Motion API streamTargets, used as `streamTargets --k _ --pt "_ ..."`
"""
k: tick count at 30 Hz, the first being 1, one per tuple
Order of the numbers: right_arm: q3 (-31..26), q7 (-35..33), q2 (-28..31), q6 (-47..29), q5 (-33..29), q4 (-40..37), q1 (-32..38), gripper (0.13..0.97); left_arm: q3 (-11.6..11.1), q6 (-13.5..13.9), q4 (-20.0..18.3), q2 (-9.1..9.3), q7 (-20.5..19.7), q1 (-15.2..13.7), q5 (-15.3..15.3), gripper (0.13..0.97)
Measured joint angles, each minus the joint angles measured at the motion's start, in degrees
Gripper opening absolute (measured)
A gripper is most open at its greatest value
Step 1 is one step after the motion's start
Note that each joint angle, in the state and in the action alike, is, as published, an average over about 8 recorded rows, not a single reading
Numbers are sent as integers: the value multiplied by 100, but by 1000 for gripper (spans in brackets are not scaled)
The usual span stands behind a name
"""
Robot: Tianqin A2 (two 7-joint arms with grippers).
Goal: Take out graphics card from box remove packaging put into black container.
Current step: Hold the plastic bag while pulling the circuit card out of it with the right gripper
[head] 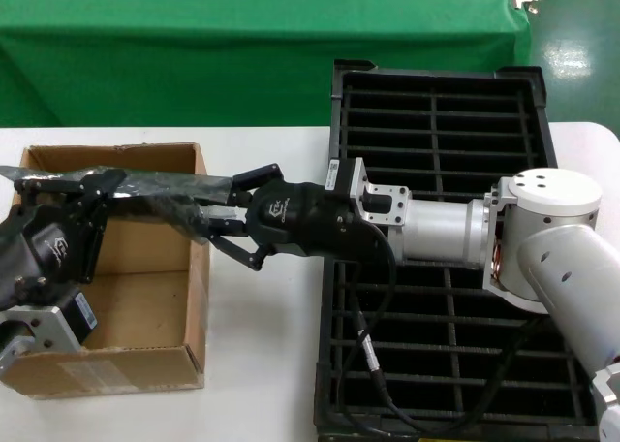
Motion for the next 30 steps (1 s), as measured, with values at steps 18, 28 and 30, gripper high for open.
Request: streamTargets --k 18,28,30 --pt "181 157 38 -141 -136 262 -168 136 0 0 0 0 0 0 0 139" --pt "240 253 107 -211 -265 450 -263 140 0 0 0 0 0 0 0 139" --pt "261 236 114 -219 -281 426 -249 142 0 0 0 0 0 0 0 139"
